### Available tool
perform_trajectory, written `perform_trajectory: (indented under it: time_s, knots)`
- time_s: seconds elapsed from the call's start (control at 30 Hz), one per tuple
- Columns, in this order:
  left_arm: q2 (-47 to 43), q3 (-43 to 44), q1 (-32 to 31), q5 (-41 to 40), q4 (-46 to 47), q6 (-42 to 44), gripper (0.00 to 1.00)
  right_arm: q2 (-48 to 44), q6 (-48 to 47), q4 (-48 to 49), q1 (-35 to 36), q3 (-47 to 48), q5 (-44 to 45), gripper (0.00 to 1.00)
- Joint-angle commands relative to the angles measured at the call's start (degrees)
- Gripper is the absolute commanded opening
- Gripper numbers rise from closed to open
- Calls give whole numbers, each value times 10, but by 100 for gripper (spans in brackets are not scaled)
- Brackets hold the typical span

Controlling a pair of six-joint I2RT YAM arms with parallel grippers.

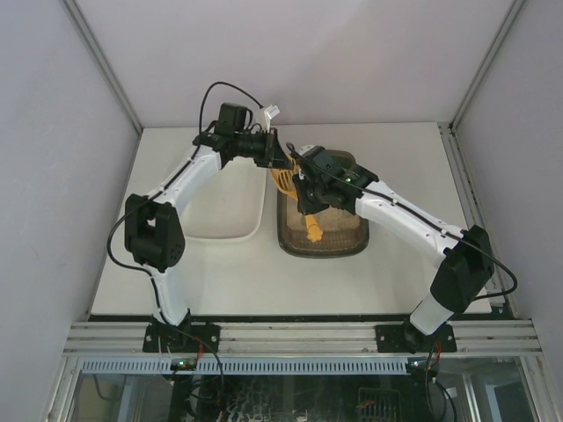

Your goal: Clean the litter box

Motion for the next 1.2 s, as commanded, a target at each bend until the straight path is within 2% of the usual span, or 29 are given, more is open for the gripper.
perform_trajectory:
  time_s: [0.0, 0.03, 0.1, 0.17, 0.2, 0.27, 0.37, 0.5, 0.63, 1.0, 1.07, 1.17]
  knots:
    - [7, 26, 0, 65, 18, -31, 0, -10, 1, 14, 4, 7, 4, 0]
    - [-1, 17, 0, 67, 28, -38, 0, -11, 3, 13, 4, 7, 2, 0]
    - [-21, -8, 1, 69, 54, -47, 0, -15, 7, 16, 2, 1, -7, 9]
    - [-42, -37, 3, 77, 89, -59, 0, -24, 12, 31, -5, -16, -29, 31]
    - [-55, -55, 6, 84, 114, -69, 0, -32, 15, 42, -10, -30, -46, 36]
    - [-75, -90, 13, 109, 184, -97, 0, -56, 22, 76, -27, -65, -97, 40]
    - [-92, -117, 24, 126, 229, -119, 0, -92, 46, 132, -66, -122, -186, 43]
    - [-112, -145, 28, 125, 263, -124, 0, -133, 98, 229, -121, -207, -314, 40]
    - [-126, -167, 27, 112, 293, -132, 0, -146, 160, 314, -157, -250, -407, 38]
    - [-122, -173, 31, 107, 314, -147, 0, -134, 229, 412, -166, -282, -471, 35]
    - [-121, -171, 33, 108, 315, -149, 0, -135, 233, 418, -167, -289, -472, 32]
    - [-120, -172, 33, 109, 318, -153, 0, -136, 247, 440, -166, -299, -480, 21]
